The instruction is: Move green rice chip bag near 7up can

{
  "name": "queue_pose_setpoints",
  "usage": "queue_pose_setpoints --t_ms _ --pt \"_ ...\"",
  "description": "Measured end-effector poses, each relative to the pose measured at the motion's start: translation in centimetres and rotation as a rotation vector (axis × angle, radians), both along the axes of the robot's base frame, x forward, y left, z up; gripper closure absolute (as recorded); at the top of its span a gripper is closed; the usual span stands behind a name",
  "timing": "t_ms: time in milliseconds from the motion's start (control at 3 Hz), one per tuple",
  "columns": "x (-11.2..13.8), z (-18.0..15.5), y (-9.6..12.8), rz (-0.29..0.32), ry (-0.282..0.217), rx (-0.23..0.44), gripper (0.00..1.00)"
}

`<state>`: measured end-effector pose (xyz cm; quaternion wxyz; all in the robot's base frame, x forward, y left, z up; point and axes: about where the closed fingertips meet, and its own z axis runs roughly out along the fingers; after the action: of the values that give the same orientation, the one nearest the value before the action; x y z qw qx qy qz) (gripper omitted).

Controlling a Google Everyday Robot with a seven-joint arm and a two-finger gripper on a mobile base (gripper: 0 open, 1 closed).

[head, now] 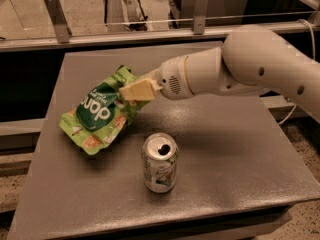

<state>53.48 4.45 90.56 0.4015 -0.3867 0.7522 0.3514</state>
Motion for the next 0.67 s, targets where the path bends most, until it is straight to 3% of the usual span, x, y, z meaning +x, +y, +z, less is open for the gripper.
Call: queue_pose_setpoints --t_ms 667 --pt "-4.0 -2.3 -2.2 -0.085 0.048 -0.001 1.00"
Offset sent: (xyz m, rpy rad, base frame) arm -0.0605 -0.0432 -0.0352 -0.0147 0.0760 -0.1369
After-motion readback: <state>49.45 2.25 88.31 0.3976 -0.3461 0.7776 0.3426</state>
